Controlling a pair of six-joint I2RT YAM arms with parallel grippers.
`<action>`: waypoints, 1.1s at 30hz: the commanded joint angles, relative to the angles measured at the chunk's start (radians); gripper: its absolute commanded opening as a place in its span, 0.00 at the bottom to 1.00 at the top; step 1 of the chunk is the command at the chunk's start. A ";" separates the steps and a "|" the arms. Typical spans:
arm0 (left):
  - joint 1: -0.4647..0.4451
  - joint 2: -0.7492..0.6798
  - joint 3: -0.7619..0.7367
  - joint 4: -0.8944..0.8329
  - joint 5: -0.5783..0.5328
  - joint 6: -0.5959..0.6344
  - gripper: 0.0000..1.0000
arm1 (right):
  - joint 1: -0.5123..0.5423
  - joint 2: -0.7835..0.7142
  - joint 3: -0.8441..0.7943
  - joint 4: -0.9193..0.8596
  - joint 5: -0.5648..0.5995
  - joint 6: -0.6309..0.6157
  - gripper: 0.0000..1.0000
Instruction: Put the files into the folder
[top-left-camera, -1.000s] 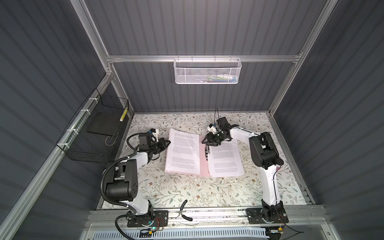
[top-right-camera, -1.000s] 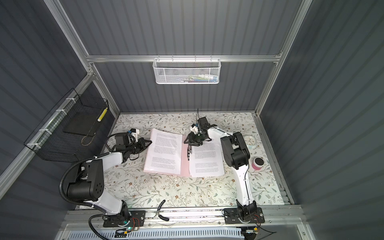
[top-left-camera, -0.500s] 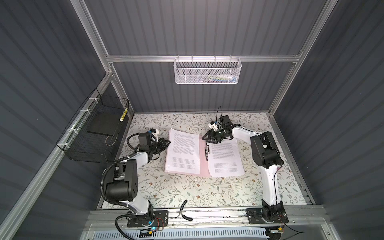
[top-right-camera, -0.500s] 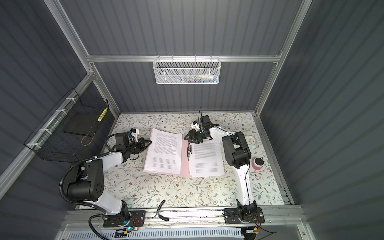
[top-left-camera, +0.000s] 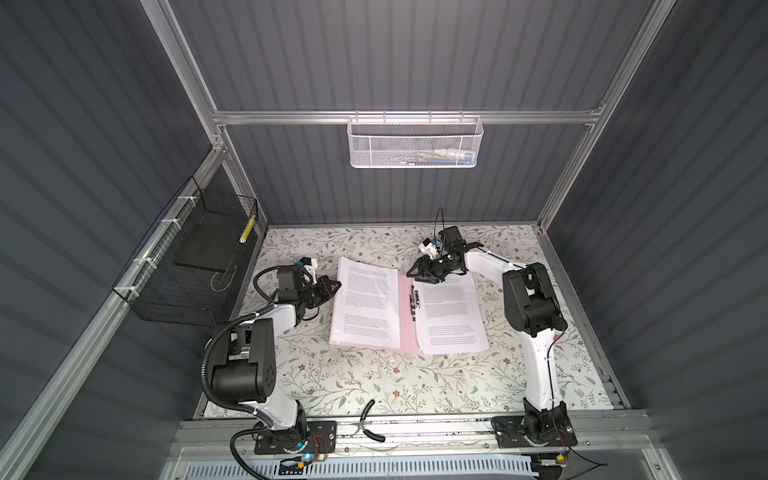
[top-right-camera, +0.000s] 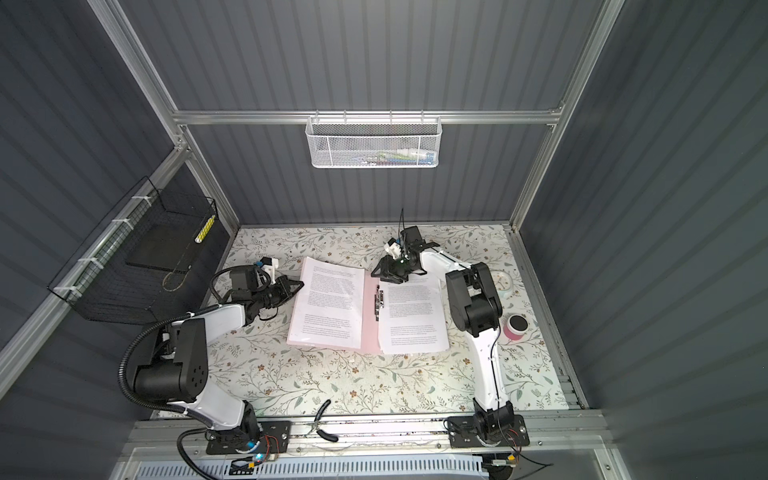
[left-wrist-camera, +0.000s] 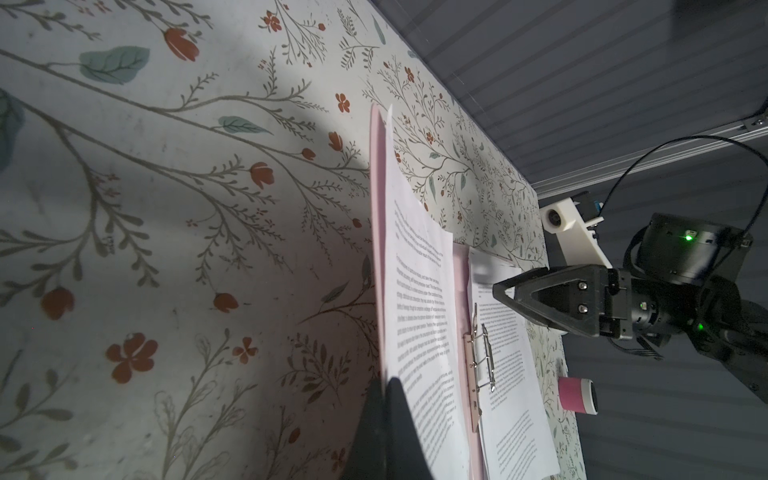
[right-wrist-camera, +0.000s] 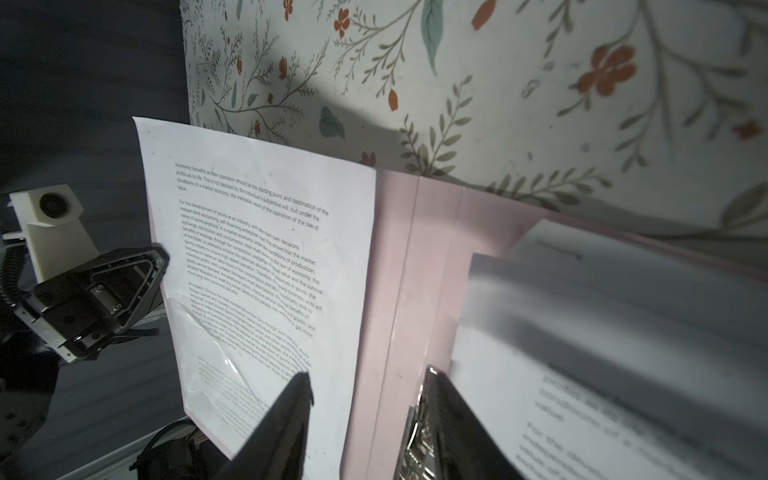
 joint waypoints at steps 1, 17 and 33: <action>-0.003 0.005 0.000 -0.018 -0.012 0.028 0.00 | -0.006 0.023 0.012 -0.055 0.024 -0.038 0.49; -0.003 0.014 -0.003 -0.013 -0.014 0.028 0.00 | -0.003 0.083 0.064 -0.057 -0.009 -0.034 0.49; -0.004 0.023 -0.012 0.003 -0.011 0.025 0.00 | 0.028 0.146 0.125 -0.110 -0.043 -0.054 0.49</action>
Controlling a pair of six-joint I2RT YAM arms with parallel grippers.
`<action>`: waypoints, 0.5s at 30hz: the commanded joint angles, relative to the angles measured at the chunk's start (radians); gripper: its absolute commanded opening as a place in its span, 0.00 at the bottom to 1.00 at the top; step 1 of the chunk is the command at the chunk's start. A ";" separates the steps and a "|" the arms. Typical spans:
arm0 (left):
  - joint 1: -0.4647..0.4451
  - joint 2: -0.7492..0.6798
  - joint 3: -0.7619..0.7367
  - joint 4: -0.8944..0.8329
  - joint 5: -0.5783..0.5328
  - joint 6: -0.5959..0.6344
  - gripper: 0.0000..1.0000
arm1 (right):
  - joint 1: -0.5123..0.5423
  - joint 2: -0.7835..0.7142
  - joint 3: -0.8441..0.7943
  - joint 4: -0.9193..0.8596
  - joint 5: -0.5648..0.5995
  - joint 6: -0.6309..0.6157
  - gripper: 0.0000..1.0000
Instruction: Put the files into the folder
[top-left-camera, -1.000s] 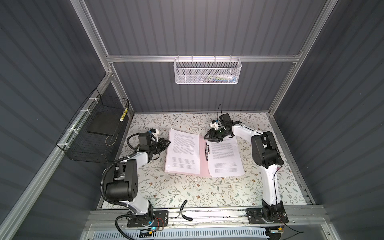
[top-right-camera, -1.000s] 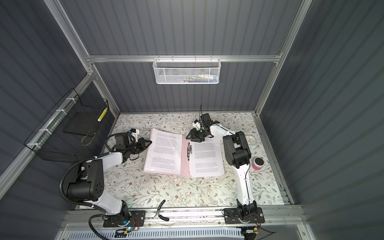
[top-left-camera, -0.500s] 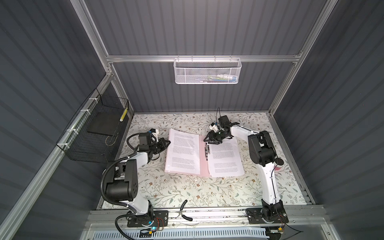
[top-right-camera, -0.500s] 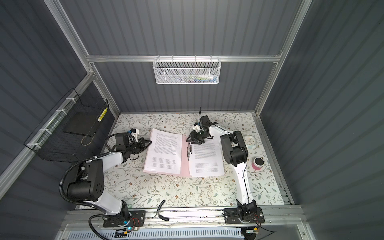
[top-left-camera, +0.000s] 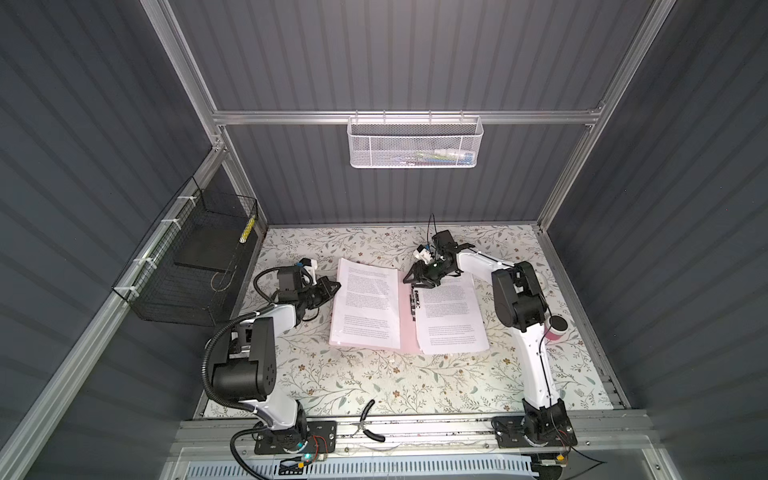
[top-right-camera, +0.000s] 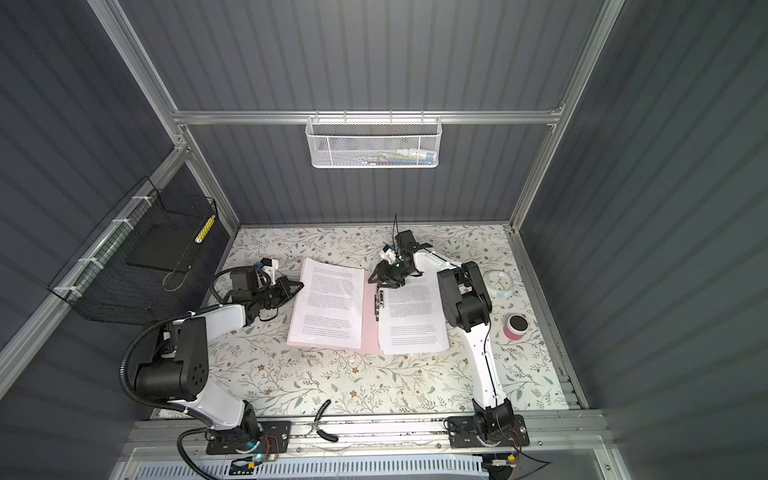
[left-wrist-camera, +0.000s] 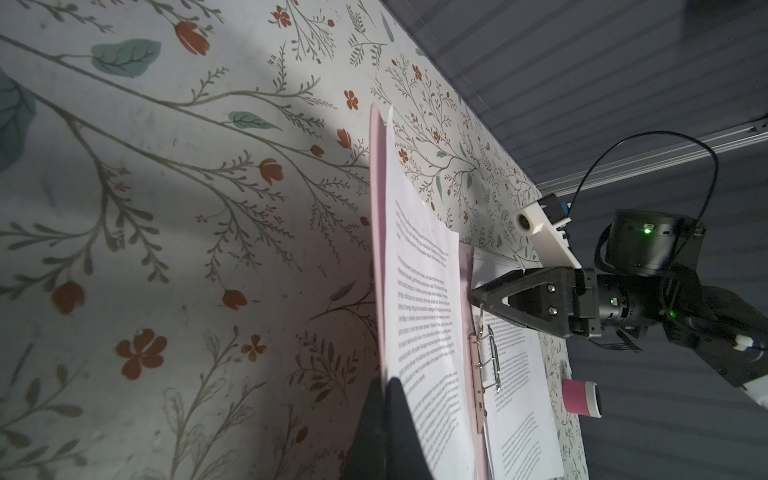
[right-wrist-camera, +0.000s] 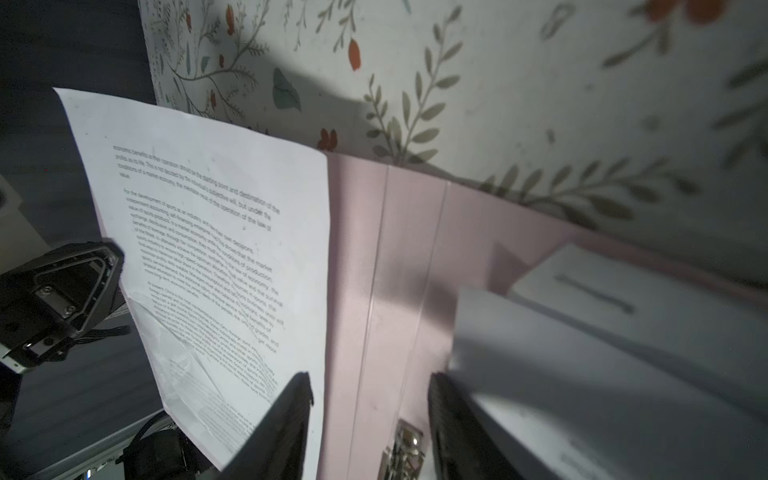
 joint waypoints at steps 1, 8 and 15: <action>-0.003 0.013 -0.006 -0.001 -0.004 0.025 0.00 | 0.007 0.017 0.022 -0.034 -0.011 -0.018 0.49; -0.003 0.025 -0.005 0.006 -0.002 0.024 0.00 | 0.013 -0.010 0.004 -0.003 -0.044 -0.025 0.49; -0.003 0.027 -0.004 0.005 -0.002 0.022 0.00 | 0.021 -0.053 0.008 0.012 -0.058 -0.031 0.49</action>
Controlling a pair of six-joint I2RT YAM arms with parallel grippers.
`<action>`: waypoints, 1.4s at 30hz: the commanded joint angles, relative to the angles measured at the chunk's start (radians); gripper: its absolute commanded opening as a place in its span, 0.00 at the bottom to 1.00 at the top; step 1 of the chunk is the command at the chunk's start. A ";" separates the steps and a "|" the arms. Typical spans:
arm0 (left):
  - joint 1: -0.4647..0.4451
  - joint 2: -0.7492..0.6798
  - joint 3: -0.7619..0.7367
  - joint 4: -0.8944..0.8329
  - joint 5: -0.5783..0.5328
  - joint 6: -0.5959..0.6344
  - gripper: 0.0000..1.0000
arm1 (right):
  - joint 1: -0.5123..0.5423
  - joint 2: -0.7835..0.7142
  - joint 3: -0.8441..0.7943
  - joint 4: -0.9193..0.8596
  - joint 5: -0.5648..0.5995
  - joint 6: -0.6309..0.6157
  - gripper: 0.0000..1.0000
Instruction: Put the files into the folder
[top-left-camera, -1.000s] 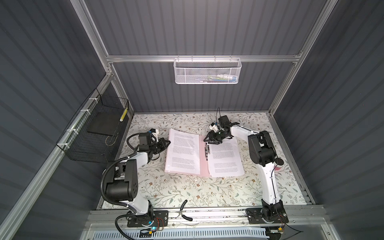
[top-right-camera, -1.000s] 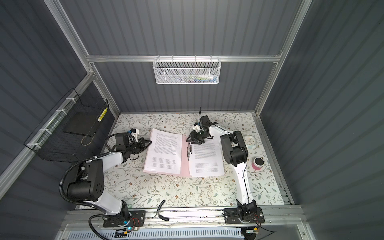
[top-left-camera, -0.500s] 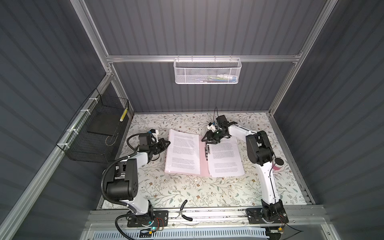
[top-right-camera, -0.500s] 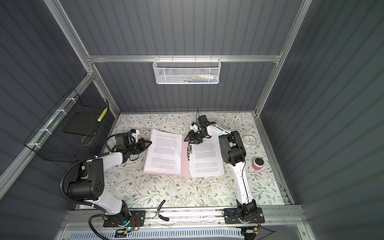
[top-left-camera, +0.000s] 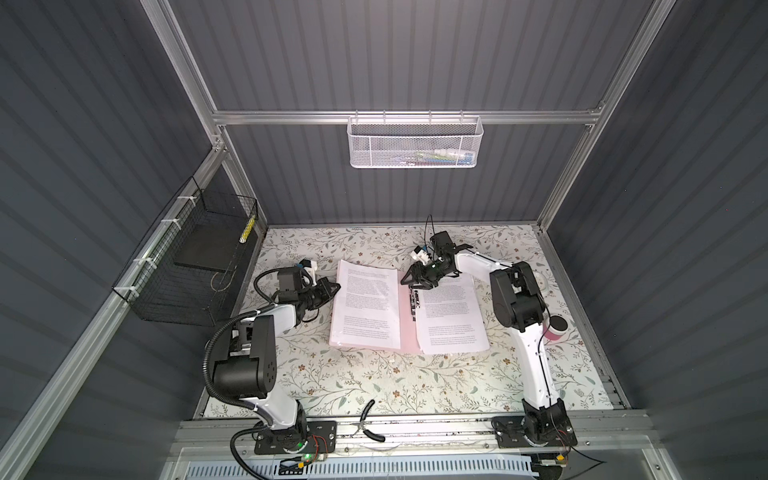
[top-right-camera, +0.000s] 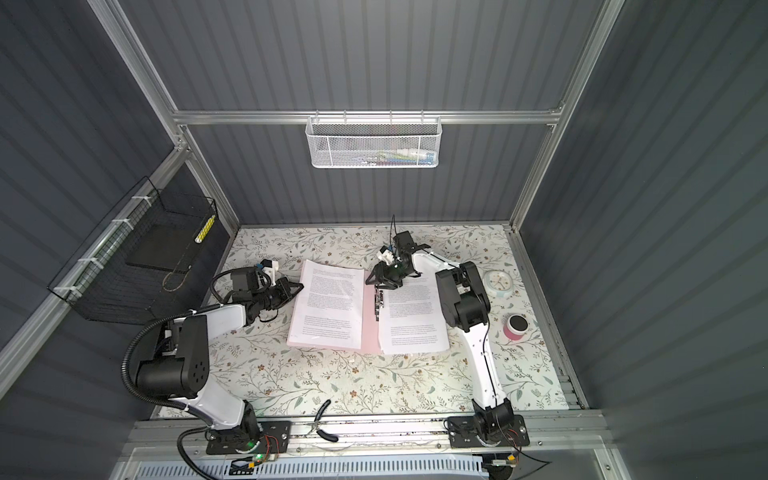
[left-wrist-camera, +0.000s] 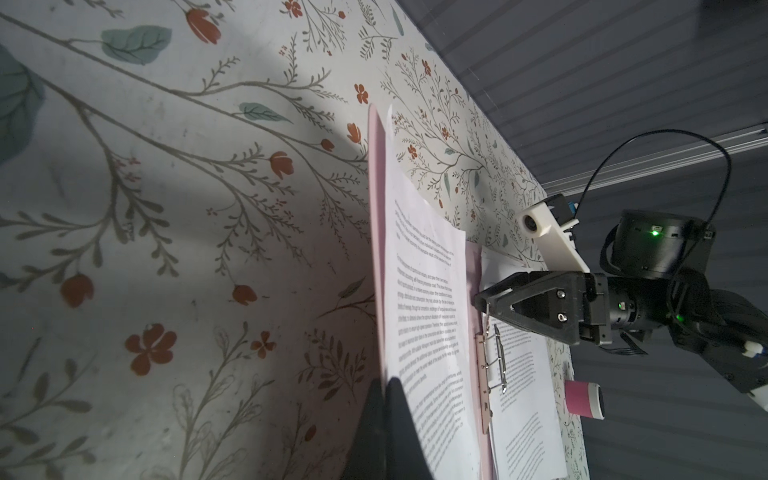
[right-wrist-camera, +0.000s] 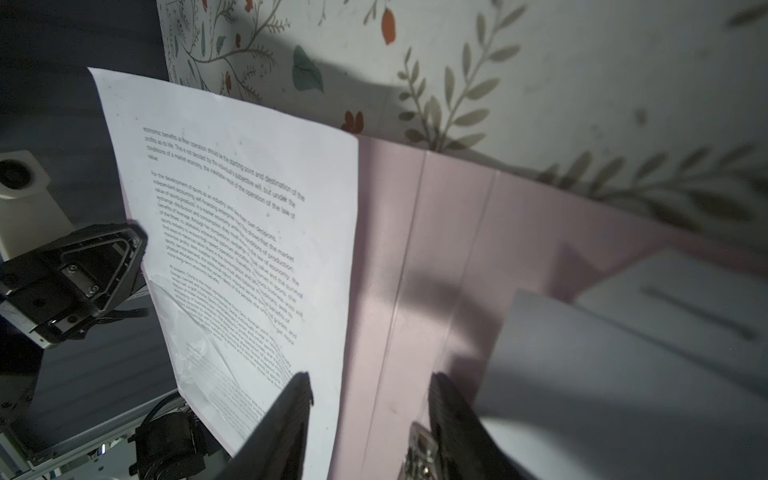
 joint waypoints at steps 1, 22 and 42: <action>-0.002 0.010 -0.004 0.003 -0.002 0.023 0.00 | 0.011 -0.057 0.010 -0.002 -0.026 -0.027 0.49; -0.004 0.024 -0.010 0.039 0.018 -0.002 0.00 | 0.094 -0.277 -0.293 0.086 -0.010 -0.010 0.49; -0.004 -0.047 -0.020 -0.011 -0.012 0.010 0.00 | 0.092 -0.724 -0.594 0.095 0.319 0.121 0.47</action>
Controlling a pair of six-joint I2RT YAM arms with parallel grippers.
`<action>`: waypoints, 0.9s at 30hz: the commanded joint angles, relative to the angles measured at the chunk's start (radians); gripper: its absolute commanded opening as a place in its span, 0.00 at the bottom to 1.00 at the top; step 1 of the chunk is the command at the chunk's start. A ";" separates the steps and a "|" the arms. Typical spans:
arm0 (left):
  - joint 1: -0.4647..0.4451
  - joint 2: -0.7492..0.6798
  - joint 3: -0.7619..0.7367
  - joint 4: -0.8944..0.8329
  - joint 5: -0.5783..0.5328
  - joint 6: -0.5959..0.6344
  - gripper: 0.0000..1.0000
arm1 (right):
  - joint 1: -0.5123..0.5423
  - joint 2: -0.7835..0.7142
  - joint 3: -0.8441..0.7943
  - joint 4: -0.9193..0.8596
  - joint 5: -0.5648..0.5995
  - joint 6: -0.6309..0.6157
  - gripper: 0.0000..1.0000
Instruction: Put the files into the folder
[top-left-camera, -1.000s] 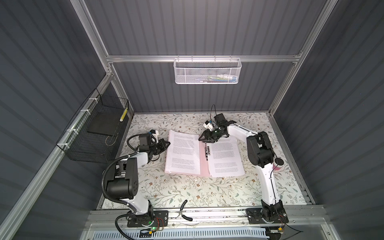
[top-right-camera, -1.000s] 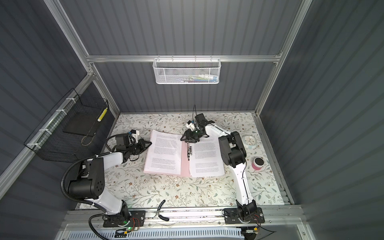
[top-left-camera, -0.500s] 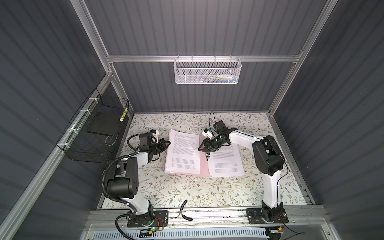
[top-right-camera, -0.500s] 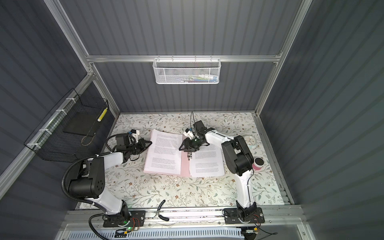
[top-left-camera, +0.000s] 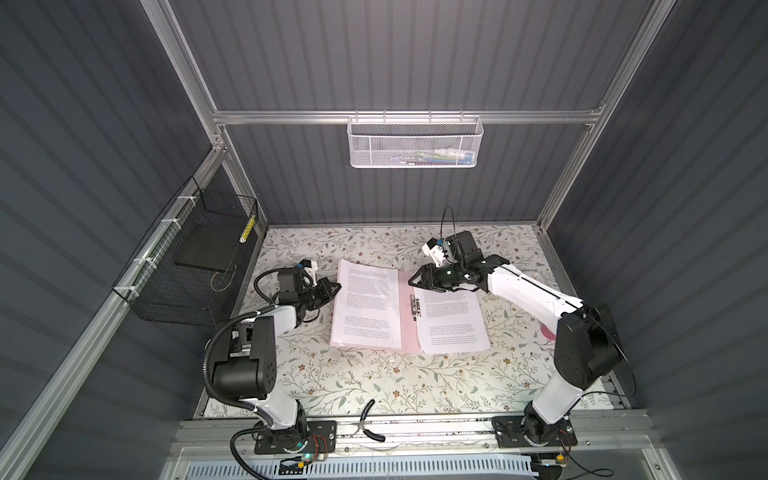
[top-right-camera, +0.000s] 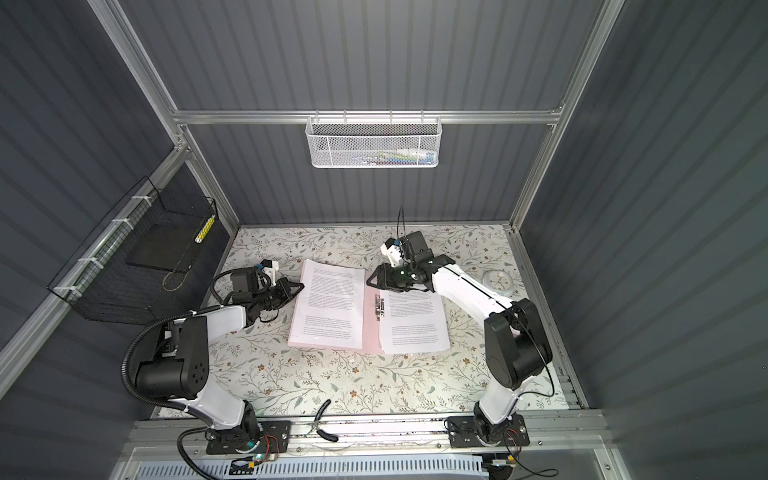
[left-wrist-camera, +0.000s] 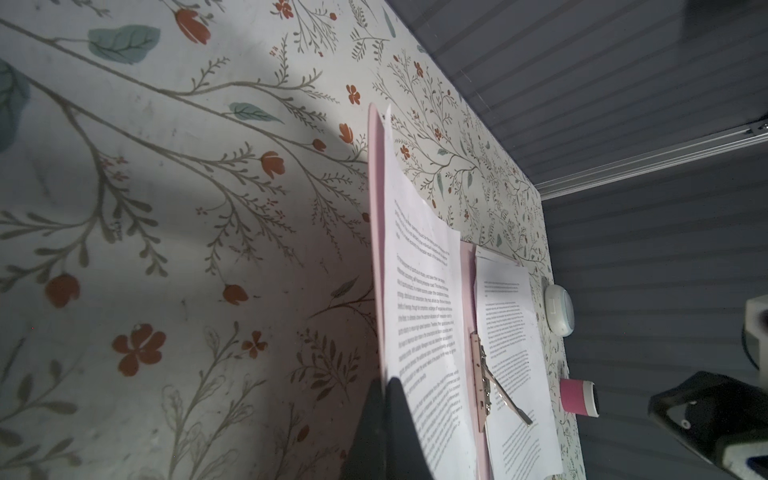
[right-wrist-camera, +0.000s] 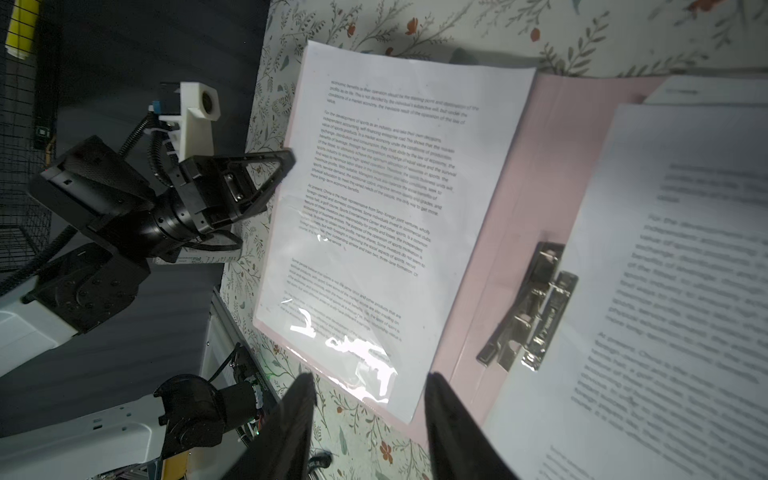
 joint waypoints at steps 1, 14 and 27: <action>-0.004 -0.027 -0.002 -0.041 -0.018 0.022 0.00 | -0.007 -0.050 -0.064 -0.076 0.116 0.000 0.49; -0.005 -0.023 0.008 -0.055 -0.026 0.030 0.00 | -0.116 -0.178 -0.253 -0.265 0.578 -0.053 0.66; -0.005 -0.015 0.005 -0.049 -0.020 0.023 0.00 | -0.236 -0.172 -0.344 -0.225 0.601 -0.065 0.49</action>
